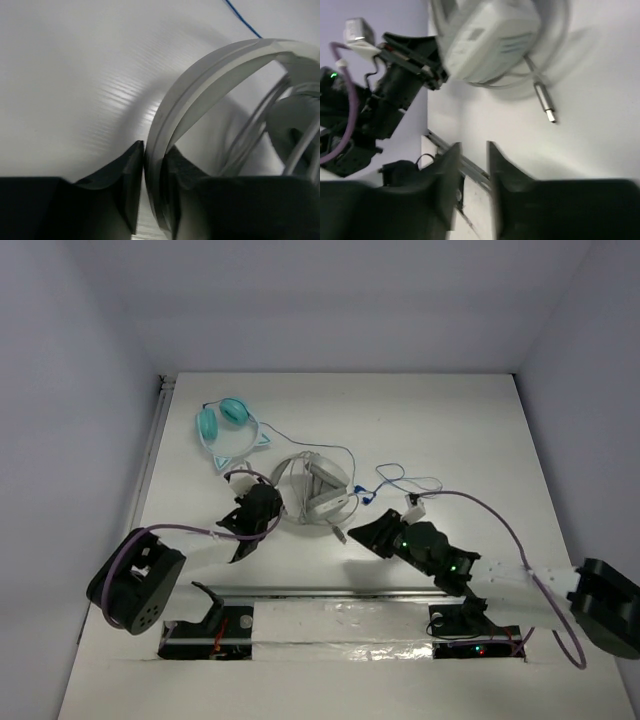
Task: Wrap the headphones
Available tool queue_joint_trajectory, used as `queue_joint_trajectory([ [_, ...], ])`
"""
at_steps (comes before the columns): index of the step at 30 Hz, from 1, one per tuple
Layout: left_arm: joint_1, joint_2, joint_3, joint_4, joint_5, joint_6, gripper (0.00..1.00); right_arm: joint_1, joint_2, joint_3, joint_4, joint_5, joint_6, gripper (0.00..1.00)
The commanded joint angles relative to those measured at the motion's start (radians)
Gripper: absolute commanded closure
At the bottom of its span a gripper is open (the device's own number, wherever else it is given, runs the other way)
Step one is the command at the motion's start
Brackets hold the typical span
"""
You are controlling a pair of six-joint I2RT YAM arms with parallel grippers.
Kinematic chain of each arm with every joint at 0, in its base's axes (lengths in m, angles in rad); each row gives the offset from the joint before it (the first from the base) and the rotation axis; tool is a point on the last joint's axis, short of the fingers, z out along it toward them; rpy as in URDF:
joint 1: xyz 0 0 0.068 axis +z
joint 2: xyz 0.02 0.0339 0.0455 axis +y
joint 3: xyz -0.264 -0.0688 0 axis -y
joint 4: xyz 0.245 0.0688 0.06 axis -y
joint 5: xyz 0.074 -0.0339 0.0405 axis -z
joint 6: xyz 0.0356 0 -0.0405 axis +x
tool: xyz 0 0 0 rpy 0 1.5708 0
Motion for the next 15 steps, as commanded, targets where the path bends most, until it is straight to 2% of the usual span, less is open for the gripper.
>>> queue_joint_trajectory([
  [1,0.003,-0.041,0.073,0.038,0.040,0.019,0.76,0.017,-0.192,0.065,-0.187,0.105,-0.093,0.73],
  [2,0.003,-0.057,0.079,0.015,0.045,0.027,0.69,0.017,-0.241,0.083,-0.291,0.138,-0.114,0.91],
  [3,0.003,-0.096,0.083,-0.029,0.048,0.036,0.52,0.017,-0.291,0.102,-0.346,0.155,-0.134,0.97],
  [4,0.003,-0.121,0.088,-0.048,0.054,0.058,0.42,0.017,-0.385,0.147,-0.395,0.186,-0.174,1.00],
  [5,0.003,-0.150,0.090,-0.071,0.056,0.064,0.33,0.017,-0.430,0.174,-0.489,0.201,-0.194,1.00],
  [6,0.003,-0.213,0.094,-0.129,0.056,0.072,0.17,0.017,-0.473,0.200,-0.541,0.221,-0.212,1.00],
  [8,0.003,-0.320,0.116,-0.227,0.070,0.099,0.01,0.017,-0.600,0.281,-0.667,0.282,-0.274,0.99],
  [9,0.003,-0.357,0.128,-0.262,0.074,0.113,0.01,0.017,-0.640,0.304,-0.698,0.303,-0.292,0.96],
  [10,0.003,-0.391,0.157,-0.296,0.085,0.127,0.01,0.017,-0.677,0.329,-0.724,0.321,-0.338,0.90],
  [11,0.003,-0.426,0.171,-0.327,0.091,0.151,0.01,0.017,-0.743,0.371,-0.762,0.358,-0.364,0.65],
  [13,0.003,-0.527,0.214,-0.393,0.103,0.167,0.01,0.017,-0.786,0.419,-0.798,0.393,-0.421,0.40],
  [14,0.003,-0.561,0.221,-0.407,0.117,0.168,0.01,0.017,-0.808,0.466,-0.845,0.440,-0.433,0.11],
  [15,0.003,-0.615,0.234,-0.422,0.134,0.185,0.01,0.017,-0.813,0.491,-0.867,0.458,-0.449,0.01],
])
